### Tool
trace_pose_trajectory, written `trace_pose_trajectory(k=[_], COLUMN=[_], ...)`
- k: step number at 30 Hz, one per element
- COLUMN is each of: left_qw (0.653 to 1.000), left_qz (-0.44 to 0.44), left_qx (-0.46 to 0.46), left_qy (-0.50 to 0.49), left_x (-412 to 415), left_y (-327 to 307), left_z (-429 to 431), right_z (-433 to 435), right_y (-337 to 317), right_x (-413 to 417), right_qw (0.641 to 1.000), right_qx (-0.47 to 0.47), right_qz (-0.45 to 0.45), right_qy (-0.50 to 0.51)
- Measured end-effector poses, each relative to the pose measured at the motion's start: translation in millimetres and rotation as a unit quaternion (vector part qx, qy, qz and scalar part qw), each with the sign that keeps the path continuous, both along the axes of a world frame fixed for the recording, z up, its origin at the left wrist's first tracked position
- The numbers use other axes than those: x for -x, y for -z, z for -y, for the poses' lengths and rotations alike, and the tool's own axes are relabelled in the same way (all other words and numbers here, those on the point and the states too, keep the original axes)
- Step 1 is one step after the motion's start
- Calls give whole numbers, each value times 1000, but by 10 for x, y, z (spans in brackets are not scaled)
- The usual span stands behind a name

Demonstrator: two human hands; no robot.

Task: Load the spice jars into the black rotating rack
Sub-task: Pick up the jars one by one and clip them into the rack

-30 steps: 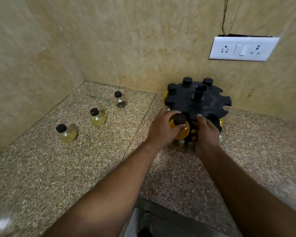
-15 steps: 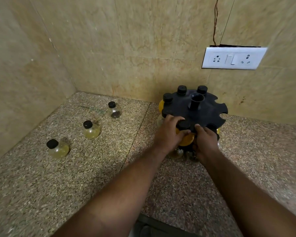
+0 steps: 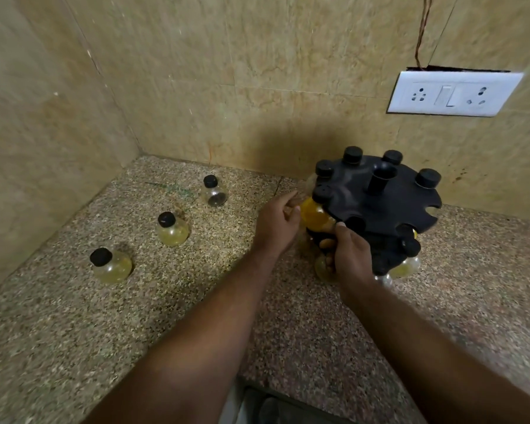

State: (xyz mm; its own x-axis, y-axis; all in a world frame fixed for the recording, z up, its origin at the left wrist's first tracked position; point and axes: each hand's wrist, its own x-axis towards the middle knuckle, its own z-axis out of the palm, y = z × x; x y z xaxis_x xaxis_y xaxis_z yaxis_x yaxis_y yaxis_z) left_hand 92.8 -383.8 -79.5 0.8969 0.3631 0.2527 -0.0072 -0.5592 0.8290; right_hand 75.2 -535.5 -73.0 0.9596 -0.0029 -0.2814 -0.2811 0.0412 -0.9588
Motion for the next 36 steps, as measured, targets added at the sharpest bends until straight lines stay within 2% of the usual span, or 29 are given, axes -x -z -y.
trace_pose_trajectory(k=[6, 12, 17, 20, 23, 30, 33, 36], left_qw=[997, 986, 977, 971, 971, 973, 975, 981], left_qz=[-51, -113, -133, -133, -120, -112, -95, -62], left_qx=[34, 58, 72, 86, 73, 44, 35, 48], left_qy=[-44, -110, -150, -178, -193, -196, -196, -180], left_x=[-19, -91, -253, -446, -625, -935, -1020, -1040], left_y=[314, 608, 751, 810, 890, 1037, 1085, 1058], left_z=[-543, -1140, -1644, -1915, -2109, -2378, -2468, -2485], right_z=[-471, -1123, -1647, -1912, -2111, -2437, -2497, -2547], right_y=[301, 664, 812, 975, 1075, 1264, 1277, 1340], right_x=[-97, -395, -639, -845, -981, -1213, -1238, -1275], right_qw=[992, 944, 883, 825, 783, 681, 656, 654], right_qx=[90, 234, 345, 421, 461, 572, 586, 584], right_qz=[27, 73, 87, 92, 81, 73, 63, 51], right_qy=[-83, -222, -306, -366, -410, -451, -471, -478])
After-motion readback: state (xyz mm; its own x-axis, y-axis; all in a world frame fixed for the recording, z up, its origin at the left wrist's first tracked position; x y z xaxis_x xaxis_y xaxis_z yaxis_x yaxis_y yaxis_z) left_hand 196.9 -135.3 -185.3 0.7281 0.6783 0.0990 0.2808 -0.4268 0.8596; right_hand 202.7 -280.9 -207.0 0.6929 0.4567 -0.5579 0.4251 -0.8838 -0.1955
